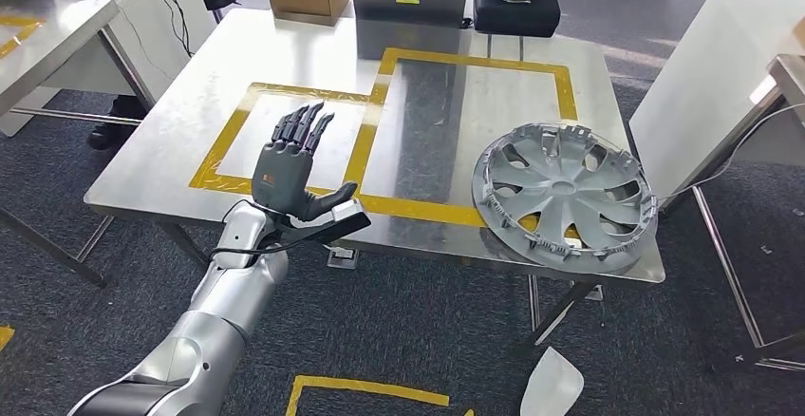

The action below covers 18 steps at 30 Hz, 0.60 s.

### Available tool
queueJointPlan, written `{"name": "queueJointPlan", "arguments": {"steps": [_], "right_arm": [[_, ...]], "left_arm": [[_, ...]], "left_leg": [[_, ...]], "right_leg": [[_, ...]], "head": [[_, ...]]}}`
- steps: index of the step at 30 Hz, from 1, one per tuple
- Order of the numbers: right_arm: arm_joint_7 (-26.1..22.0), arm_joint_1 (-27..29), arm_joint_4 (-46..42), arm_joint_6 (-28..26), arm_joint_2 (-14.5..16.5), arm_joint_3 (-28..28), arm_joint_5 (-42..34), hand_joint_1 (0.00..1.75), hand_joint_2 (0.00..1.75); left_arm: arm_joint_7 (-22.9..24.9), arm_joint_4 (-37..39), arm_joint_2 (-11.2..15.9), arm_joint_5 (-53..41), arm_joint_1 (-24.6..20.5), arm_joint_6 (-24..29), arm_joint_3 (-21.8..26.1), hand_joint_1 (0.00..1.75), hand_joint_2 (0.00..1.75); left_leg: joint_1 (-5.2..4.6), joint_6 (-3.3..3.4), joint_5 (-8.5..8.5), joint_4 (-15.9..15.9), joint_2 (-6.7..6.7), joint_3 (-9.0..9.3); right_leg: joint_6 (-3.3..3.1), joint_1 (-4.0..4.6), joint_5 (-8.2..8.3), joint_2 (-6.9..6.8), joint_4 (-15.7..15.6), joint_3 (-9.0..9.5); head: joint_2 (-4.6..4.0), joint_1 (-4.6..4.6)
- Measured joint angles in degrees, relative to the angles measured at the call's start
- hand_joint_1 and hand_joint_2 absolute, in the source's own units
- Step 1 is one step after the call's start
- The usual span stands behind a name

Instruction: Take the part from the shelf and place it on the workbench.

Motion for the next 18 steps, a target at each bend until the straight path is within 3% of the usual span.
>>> {"name": "queueJointPlan", "arguments": {"steps": [6,18], "right_arm": [[-0.87,-0.05,0.00,0.02,-0.26,-0.38,-0.24,0.00,0.00],[1.17,-0.07,0.00,0.02,-0.35,-0.44,-0.28,0.00,0.00]], "left_arm": [[0.74,1.31,-1.32,0.05,-1.61,0.00,0.00,0.00,0.00],[1.82,3.43,-0.78,0.86,-3.59,0.00,-0.01,0.00,0.00]], "left_leg": [[0.03,-0.03,0.02,0.00,0.04,0.01],[0.03,-0.03,0.02,0.00,0.04,0.01]], "right_leg": [[0.03,0.02,0.03,0.04,0.00,0.00],[0.03,0.02,0.03,0.04,0.00,0.00]], "head": [[0.00,0.00],[0.00,0.00]]}}
